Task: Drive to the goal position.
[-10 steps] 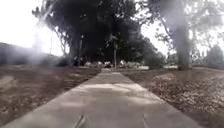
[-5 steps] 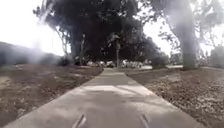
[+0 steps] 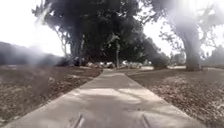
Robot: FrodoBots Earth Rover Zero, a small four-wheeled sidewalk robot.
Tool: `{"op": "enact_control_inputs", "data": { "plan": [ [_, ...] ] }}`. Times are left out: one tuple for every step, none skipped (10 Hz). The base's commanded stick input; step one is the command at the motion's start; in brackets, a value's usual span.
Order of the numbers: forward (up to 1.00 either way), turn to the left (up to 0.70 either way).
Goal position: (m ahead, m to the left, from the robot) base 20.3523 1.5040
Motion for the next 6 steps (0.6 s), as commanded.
{"op": "enact_control_inputs", "data": {
  "plan": [
    [0.70,0.00],
    [0.70,0.00],
    [0.70,0.00],
    [0.70,0.00],
    [0.70,0.00],
    [0.70,0.00]
  ]
}}
